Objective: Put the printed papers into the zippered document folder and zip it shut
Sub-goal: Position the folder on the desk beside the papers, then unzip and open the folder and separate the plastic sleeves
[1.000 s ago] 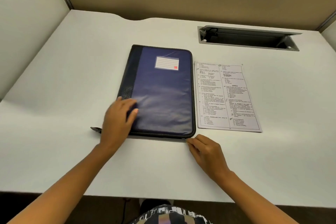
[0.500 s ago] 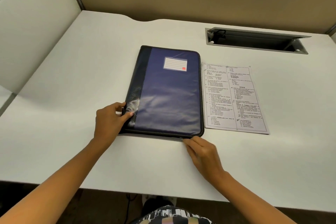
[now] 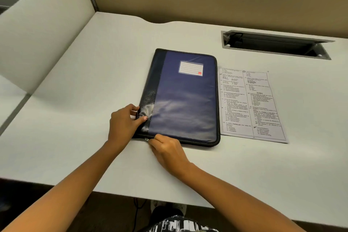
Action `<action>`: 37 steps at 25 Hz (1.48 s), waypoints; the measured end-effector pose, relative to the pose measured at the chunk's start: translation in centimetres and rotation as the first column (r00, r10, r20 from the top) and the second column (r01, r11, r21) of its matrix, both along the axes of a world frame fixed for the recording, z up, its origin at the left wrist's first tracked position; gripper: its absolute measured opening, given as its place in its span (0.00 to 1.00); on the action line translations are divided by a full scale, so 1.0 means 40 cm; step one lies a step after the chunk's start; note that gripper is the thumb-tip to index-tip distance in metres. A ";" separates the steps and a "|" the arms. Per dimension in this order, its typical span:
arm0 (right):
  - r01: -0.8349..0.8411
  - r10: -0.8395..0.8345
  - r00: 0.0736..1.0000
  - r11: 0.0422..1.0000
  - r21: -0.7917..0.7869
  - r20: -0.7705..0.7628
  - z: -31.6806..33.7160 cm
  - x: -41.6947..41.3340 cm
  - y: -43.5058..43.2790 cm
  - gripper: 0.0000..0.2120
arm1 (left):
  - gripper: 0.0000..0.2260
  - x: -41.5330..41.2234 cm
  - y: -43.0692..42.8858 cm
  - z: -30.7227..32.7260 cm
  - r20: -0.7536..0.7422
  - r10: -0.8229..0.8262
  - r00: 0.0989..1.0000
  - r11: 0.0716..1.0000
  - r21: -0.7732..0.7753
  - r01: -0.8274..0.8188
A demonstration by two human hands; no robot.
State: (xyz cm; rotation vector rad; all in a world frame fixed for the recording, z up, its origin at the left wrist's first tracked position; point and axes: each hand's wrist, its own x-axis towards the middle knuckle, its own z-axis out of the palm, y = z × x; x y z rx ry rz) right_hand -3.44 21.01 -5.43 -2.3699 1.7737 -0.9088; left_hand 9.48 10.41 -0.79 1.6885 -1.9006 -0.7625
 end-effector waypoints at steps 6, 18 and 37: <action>-0.130 0.127 0.990 0.990 -0.047 -0.056 0.012 0.082 -0.066 0.05 | 0.15 0.000 -0.011 0.011 0.089 -0.045 0.995 0.999 -0.015 0.046; 0.185 -0.183 0.960 0.983 0.011 0.210 0.053 -0.088 0.050 0.05 | 0.21 0.008 0.043 -0.044 0.084 -0.143 0.986 0.976 -0.155 0.154; 0.505 -0.691 0.004 0.626 0.595 0.723 0.235 -0.230 0.115 0.14 | 0.34 -0.106 0.137 -0.046 0.182 -0.358 0.916 0.832 -0.382 0.401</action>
